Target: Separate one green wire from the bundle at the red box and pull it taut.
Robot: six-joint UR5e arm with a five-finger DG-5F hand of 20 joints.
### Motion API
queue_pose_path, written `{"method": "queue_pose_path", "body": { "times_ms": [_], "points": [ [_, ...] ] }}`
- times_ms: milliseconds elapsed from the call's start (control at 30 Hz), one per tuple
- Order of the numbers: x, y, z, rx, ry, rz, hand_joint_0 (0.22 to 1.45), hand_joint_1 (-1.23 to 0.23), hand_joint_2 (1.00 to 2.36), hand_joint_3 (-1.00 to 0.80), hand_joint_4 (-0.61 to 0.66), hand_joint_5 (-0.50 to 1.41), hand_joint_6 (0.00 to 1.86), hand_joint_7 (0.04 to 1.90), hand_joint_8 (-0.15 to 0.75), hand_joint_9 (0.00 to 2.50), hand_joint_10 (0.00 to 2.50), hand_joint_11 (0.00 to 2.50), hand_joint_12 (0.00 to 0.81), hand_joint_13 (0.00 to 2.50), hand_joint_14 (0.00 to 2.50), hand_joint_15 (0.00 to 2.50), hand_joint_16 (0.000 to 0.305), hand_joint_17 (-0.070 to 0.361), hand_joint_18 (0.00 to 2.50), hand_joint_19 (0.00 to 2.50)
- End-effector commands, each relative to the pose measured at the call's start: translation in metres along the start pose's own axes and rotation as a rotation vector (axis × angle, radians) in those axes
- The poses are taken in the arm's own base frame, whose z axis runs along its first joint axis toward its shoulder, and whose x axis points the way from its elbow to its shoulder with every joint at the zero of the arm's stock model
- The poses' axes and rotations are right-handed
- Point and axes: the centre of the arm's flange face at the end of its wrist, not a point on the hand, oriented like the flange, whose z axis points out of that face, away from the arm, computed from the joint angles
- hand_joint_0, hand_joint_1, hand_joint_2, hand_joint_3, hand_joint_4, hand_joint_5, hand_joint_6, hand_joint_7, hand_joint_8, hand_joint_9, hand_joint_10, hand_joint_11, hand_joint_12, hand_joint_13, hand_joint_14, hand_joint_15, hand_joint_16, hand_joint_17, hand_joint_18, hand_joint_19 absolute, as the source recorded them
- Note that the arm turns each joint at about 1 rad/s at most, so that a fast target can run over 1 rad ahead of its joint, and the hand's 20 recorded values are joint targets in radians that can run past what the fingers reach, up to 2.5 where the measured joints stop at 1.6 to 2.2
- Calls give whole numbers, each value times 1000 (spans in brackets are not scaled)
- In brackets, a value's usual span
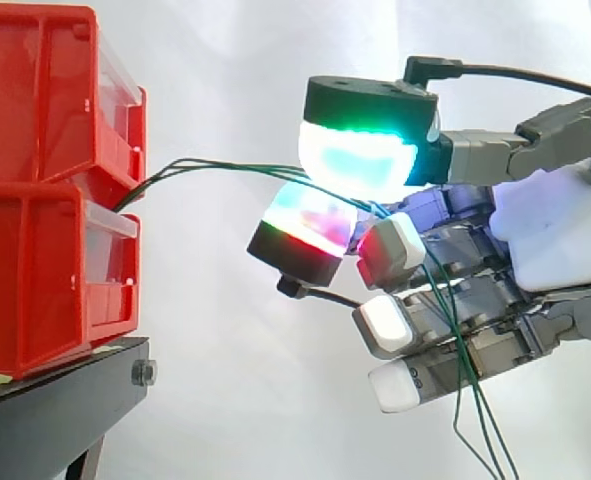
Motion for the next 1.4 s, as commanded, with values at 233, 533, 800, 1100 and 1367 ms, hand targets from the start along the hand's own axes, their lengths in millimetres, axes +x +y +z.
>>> {"method": "queue_pose_path", "body": {
  "times_ms": [233,533,800,1100,1367],
  "points": [
    [-1,1,0,8,7,24,550,-659,1000,-500,79,-181,901,967,270,1254,21,1012,375,1043,20,547,48,108,858,487],
    [-2,0,0,16,5,20,620,-693,1003,-467,60,-178,896,1010,267,1252,22,1013,370,1035,21,550,47,106,838,507],
    [-2,3,0,16,5,20,656,-802,1016,-287,-32,-178,913,1067,267,1225,23,1013,374,1009,22,547,48,107,829,490],
    [-7,6,2,25,5,15,729,-913,1008,-418,-81,-173,911,1033,244,1155,22,978,363,806,18,454,45,102,717,406],
    [-9,10,4,31,8,13,707,-922,1000,-500,-25,-173,899,1012,234,1103,22,954,360,743,16,415,45,101,680,394]
  ]
}}
